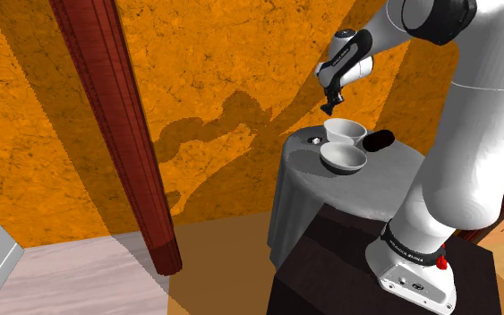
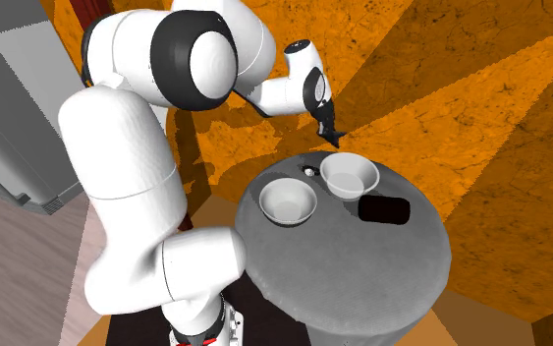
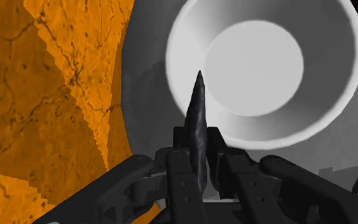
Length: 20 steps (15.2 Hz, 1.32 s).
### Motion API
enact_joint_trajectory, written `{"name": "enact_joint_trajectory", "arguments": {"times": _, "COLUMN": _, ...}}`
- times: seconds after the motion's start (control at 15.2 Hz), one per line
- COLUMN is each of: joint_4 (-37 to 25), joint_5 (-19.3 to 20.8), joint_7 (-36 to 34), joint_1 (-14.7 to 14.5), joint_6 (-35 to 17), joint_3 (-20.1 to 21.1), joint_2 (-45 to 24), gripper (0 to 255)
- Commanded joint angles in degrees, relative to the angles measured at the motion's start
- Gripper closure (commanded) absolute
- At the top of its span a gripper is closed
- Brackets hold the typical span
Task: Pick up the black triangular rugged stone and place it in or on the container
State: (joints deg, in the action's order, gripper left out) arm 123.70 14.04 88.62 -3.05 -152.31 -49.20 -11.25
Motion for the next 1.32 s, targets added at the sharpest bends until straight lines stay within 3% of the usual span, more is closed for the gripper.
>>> {"name": "enact_joint_trajectory", "arguments": {"times": 0.0, "joint_4": 1.2, "joint_5": 0.8, "joint_7": 1.9, "joint_1": 1.0, "joint_6": -0.4, "joint_3": -1.1, "joint_2": 1.8, "gripper": 255}}
{"name": "enact_joint_trajectory", "arguments": {"times": 0.4, "joint_4": 3.8, "joint_5": 1.2, "joint_7": 8.9, "joint_1": 5.0, "joint_6": -1.9, "joint_3": -4.0, "joint_2": 5.7, "gripper": 255}}
{"name": "enact_joint_trajectory", "arguments": {"times": 1.25, "joint_4": 6.8, "joint_5": -9.4, "joint_7": 14.7, "joint_1": 10.9, "joint_6": -12.1, "joint_3": 2.3, "joint_2": -3.5, "gripper": 255}}
